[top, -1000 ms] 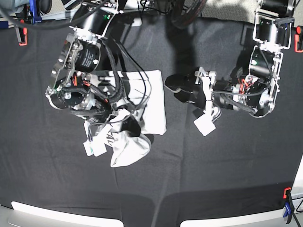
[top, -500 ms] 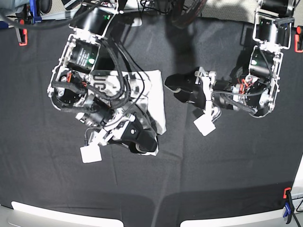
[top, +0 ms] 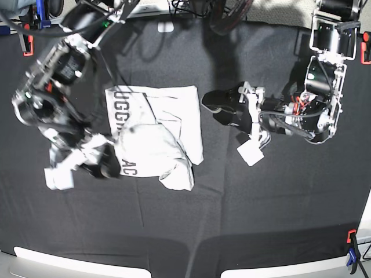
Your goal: Layout the t-shirt on the table in an organized manner, then fold the t-shirt properly
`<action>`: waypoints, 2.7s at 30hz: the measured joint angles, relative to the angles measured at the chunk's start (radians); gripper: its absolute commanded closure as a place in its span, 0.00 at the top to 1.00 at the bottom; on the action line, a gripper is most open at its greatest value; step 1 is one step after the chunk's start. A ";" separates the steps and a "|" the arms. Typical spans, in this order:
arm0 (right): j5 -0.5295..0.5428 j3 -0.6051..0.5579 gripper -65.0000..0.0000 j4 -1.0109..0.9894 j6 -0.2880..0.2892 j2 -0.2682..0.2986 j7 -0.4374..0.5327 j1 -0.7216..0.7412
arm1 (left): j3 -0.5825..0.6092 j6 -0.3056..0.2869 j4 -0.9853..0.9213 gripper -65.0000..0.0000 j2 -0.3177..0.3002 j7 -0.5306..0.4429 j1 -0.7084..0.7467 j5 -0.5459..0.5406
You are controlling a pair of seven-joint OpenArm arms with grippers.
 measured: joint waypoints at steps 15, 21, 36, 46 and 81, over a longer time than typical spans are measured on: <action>-0.091 -0.080 0.70 -0.002 0.000 0.049 0.076 -0.069 | 0.000 0.000 0.000 0.57 0.000 0.000 0.000 0.014; -0.174 -0.084 0.70 -0.163 0.003 0.049 0.105 -0.039 | 0.000 0.000 0.000 0.57 0.000 0.000 0.002 0.015; -0.108 -0.421 0.70 -0.191 0.003 -0.087 -0.003 -0.036 | 0.000 0.000 0.000 0.57 0.000 0.000 0.002 0.003; -0.100 -0.628 0.70 -0.191 -0.001 -0.109 0.012 -0.080 | 0.000 -0.008 0.000 0.57 -0.005 0.053 0.006 0.016; -0.289 -0.430 0.70 -0.636 -0.075 -0.034 0.098 0.305 | 0.000 -0.004 0.000 0.57 -0.005 0.003 0.002 0.003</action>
